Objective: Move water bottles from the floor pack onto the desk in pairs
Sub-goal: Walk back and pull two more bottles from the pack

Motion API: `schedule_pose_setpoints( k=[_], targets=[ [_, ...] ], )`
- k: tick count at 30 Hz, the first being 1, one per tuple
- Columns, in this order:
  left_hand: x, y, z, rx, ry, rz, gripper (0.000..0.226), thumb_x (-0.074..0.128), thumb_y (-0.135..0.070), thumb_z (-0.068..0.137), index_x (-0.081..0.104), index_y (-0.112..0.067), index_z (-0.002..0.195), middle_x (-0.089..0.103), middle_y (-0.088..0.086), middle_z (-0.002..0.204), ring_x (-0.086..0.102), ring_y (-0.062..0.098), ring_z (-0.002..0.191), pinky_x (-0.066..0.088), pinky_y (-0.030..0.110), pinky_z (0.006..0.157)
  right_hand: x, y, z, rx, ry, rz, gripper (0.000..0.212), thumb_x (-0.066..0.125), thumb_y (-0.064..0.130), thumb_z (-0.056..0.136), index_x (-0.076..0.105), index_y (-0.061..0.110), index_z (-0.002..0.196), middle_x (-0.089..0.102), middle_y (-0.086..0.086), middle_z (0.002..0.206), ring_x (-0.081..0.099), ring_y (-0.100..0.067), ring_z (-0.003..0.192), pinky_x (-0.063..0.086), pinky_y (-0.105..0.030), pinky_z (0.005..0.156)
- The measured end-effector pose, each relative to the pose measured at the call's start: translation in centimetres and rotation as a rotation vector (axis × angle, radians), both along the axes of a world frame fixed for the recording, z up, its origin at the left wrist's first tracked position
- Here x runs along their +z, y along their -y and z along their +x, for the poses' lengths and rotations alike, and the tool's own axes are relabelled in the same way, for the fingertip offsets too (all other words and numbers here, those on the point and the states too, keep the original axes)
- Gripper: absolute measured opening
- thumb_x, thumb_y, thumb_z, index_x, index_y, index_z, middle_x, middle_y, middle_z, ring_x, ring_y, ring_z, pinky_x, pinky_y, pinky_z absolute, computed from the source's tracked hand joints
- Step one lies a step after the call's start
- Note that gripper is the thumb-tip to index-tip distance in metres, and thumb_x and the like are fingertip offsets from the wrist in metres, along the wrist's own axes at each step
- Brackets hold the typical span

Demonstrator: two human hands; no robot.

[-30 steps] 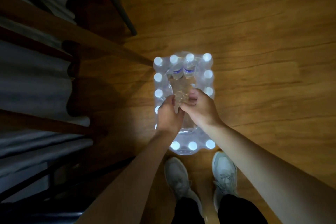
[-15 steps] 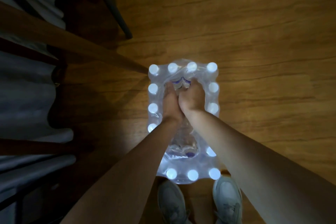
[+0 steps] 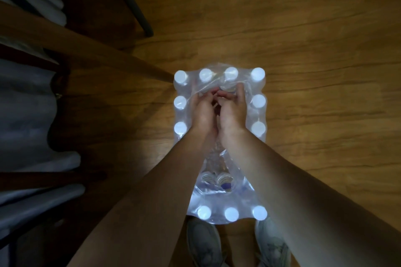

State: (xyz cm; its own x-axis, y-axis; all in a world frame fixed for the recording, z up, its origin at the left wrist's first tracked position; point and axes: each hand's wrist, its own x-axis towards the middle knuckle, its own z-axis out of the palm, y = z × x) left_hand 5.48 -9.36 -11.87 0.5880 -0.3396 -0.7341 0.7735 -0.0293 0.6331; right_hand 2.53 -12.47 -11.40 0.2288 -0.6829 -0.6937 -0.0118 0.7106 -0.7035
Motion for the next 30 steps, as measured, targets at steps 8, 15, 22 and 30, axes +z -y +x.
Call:
schedule_pose_setpoints(
  k=[8,15,22,30],
  targets=[
    [-0.8,0.5,1.2,0.070,-0.166,-0.206,0.056,0.031,0.004,0.098,0.079,-0.016,0.076,0.060,0.015,0.085,0.059,0.023,0.079,0.046,0.029,0.083,-0.7,1.1,-0.1,-0.093,0.322,0.256,0.056,0.036,-0.021,0.081,0.056,0.029,0.096,0.064,-0.008,0.086,0.062,-0.019,0.080,0.049,-0.032,0.083],
    [-1.6,0.7,1.7,-0.074,0.043,0.023,0.033,0.043,0.007,0.085,0.059,0.004,0.113,0.067,0.015,0.079,0.065,0.018,0.065,0.050,0.023,0.054,-1.2,2.6,-0.1,0.206,0.013,0.039,0.032,0.048,-0.007,0.082,0.055,0.024,0.087,0.069,-0.021,0.091,0.069,-0.037,0.089,0.053,-0.040,0.073],
    [-2.2,1.0,1.4,-0.177,0.477,0.282,0.040,0.063,-0.009,0.084,0.054,-0.015,0.123,0.072,0.004,0.075,0.073,0.019,0.074,0.062,0.039,0.073,-1.8,2.3,0.1,0.294,-0.462,-0.381,0.030,0.067,0.018,0.078,0.042,0.024,0.063,0.060,-0.001,0.068,0.064,-0.026,0.070,0.056,-0.047,0.071],
    [-0.9,0.9,-0.3,-0.274,0.637,0.743,0.026,0.063,-0.038,0.090,0.057,-0.013,0.095,0.071,0.012,0.089,0.068,0.028,0.086,0.050,0.033,0.071,-2.0,1.7,-1.1,0.364,-0.601,-0.677,0.021,0.063,0.029,0.083,0.062,0.008,0.080,0.068,-0.008,0.081,0.063,-0.020,0.077,0.049,-0.030,0.068]
  ],
)
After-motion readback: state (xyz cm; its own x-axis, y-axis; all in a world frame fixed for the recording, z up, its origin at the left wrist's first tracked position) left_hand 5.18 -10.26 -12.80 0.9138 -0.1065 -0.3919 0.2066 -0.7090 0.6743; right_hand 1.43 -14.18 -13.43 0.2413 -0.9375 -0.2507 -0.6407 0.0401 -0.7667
